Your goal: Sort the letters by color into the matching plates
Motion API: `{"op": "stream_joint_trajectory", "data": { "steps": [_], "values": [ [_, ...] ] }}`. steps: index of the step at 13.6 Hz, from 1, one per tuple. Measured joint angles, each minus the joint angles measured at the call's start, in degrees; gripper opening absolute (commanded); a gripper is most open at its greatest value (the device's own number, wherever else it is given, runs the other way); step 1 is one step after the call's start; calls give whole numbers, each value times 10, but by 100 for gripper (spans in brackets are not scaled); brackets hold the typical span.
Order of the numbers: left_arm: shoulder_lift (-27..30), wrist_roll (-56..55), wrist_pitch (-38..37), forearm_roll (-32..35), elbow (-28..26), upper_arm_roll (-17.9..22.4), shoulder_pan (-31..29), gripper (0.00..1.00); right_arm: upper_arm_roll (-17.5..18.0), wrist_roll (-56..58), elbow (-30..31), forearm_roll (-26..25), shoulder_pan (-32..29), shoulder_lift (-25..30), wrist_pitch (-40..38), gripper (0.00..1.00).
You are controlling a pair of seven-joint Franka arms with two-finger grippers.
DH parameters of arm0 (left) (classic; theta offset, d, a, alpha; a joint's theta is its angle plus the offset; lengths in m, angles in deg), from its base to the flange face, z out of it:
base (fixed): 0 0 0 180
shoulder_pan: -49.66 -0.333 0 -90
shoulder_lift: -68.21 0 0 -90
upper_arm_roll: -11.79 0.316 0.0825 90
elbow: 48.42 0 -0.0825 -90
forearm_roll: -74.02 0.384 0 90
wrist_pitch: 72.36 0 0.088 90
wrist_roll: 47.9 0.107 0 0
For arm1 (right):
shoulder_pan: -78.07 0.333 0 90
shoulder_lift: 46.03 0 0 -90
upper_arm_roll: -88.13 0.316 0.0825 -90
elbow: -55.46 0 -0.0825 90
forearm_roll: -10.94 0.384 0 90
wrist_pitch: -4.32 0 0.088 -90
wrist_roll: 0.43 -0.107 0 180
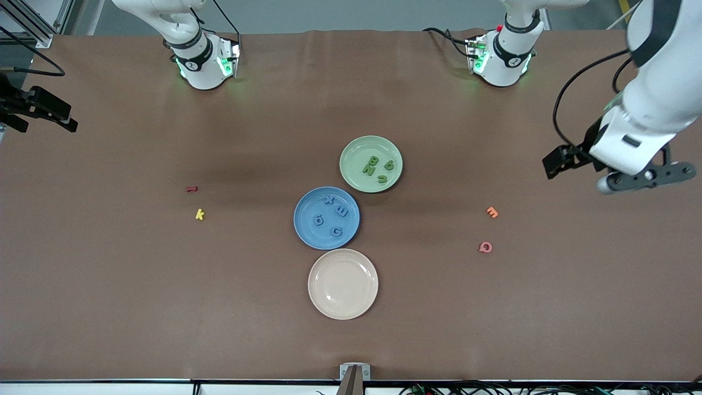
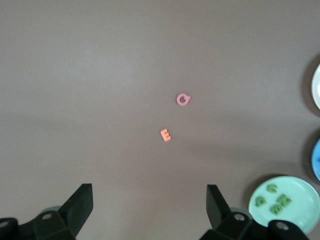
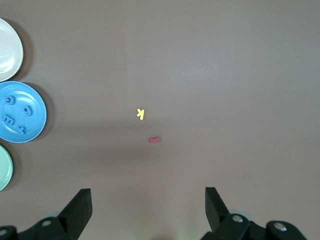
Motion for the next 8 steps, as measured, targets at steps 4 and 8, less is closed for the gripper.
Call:
{"op": "stream_joint_trajectory", "data": {
  "steps": [4, 8],
  "values": [
    [44, 34, -45, -5, -6, 1, -11, 100, 1, 2, 3, -10, 0, 4, 0, 100],
    [93, 85, -58, -5, -35, 1, -28, 100, 1, 2, 4, -11, 0, 5, 0, 100]
  ]
}}
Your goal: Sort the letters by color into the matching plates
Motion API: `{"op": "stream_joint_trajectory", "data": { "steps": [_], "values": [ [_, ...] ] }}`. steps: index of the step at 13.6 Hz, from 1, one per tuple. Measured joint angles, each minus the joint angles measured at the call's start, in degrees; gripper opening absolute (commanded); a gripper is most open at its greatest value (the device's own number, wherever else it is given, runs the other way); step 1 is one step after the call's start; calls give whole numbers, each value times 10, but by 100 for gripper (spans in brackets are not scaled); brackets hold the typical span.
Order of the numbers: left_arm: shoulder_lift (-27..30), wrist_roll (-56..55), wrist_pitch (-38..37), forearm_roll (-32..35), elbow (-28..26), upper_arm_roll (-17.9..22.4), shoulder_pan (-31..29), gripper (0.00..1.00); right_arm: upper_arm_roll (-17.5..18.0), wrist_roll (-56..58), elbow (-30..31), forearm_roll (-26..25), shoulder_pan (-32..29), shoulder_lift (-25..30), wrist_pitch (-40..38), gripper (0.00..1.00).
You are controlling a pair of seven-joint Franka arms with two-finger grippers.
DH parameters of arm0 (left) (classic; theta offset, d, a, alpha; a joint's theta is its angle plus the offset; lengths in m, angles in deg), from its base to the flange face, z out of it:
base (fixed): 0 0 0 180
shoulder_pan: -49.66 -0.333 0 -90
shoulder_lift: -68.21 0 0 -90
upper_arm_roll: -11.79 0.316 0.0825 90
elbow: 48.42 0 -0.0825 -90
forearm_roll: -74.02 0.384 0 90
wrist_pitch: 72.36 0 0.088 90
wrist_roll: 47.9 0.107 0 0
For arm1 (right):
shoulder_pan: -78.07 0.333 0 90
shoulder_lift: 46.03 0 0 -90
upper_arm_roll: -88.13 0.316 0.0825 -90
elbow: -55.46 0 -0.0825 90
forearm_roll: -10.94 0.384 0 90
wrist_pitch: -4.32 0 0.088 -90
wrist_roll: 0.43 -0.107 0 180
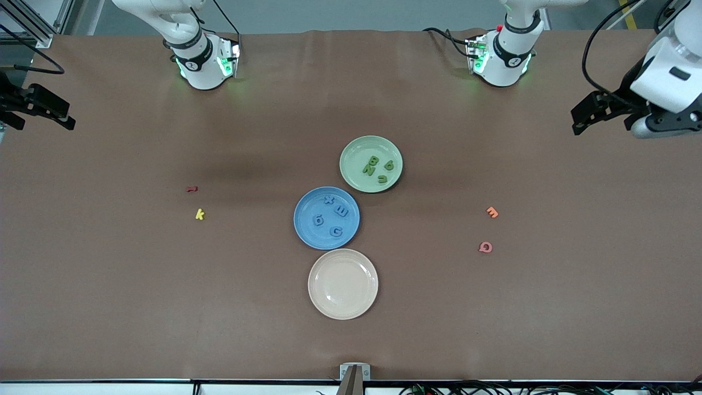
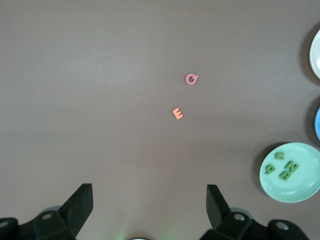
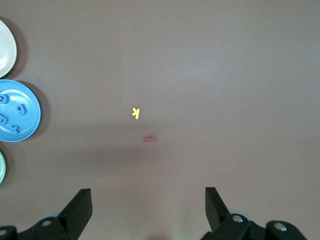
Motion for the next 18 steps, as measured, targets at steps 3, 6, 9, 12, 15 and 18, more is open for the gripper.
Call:
{"op": "stream_joint_trajectory", "data": {
  "steps": [3, 6, 9, 12, 15, 18],
  "values": [
    [35, 6, -4, 0, -30, 0, -6, 100, 0, 0, 1, -1, 0, 0, -1, 100],
    [56, 6, -5, 0, -48, 1, -9, 100, -2, 0, 2, -1, 0, 1, -1, 100],
    [59, 6, -5, 0, -48, 3, -28, 100, -3, 0, 4, -1, 0, 1, -1, 100],
    [58, 6, -5, -1, -47, 5, -28, 100, -3, 0, 4, 0, 0, 1, -1, 100],
    [56, 6, -5, -6, -47, 6, -25, 100, -1, 0, 4, 0, 0, 1, -1, 100],
    [55, 5, -5, -23, -47, 13, -16, 100, -1, 0, 5, 2, 0, 1, 0, 100]
  ]
}}
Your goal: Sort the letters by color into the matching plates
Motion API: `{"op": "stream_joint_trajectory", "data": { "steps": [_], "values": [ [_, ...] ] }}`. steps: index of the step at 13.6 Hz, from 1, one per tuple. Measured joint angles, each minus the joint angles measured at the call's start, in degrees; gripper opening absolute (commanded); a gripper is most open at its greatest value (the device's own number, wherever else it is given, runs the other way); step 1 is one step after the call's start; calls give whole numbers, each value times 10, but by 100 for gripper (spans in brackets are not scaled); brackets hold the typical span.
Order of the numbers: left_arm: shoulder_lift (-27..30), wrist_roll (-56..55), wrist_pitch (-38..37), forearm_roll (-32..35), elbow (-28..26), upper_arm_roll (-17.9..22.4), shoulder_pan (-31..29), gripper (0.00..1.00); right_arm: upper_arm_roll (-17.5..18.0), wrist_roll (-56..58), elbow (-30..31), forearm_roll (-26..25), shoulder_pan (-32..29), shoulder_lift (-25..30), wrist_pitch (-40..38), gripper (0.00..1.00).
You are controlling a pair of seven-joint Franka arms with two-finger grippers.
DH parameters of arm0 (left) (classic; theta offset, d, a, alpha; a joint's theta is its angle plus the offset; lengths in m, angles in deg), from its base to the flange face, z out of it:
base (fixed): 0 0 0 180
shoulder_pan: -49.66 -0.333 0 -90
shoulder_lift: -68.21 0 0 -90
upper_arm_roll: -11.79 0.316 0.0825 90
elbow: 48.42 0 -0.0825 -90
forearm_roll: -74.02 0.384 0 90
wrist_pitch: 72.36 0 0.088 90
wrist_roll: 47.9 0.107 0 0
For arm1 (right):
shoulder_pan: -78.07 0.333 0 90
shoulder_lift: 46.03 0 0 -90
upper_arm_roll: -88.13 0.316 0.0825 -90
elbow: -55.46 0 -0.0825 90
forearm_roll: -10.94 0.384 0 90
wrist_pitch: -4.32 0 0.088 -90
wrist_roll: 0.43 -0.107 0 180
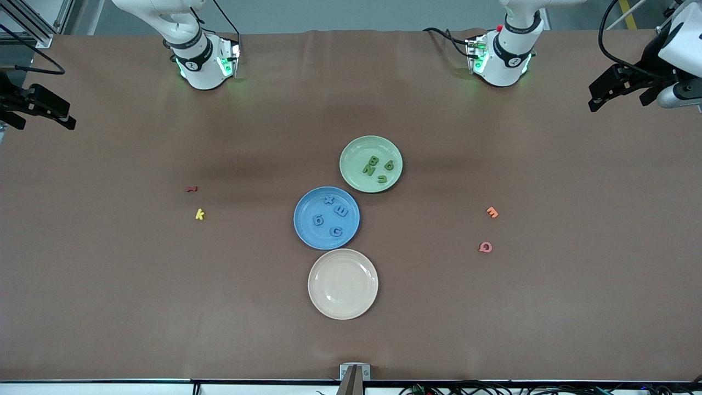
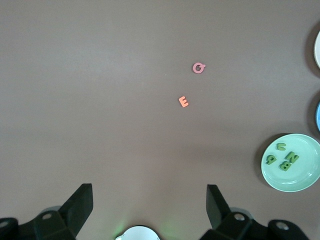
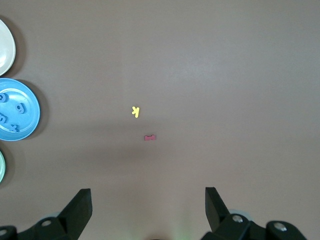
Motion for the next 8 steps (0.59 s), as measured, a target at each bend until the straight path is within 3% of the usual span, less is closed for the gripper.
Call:
{"op": "stream_joint_trajectory", "data": {
  "steps": [8],
  "values": [
    [-4, 8, -1, -10, 0, 6, 16, 100, -1, 0, 0, 9, 0, 1, 0, 100]
  ]
}}
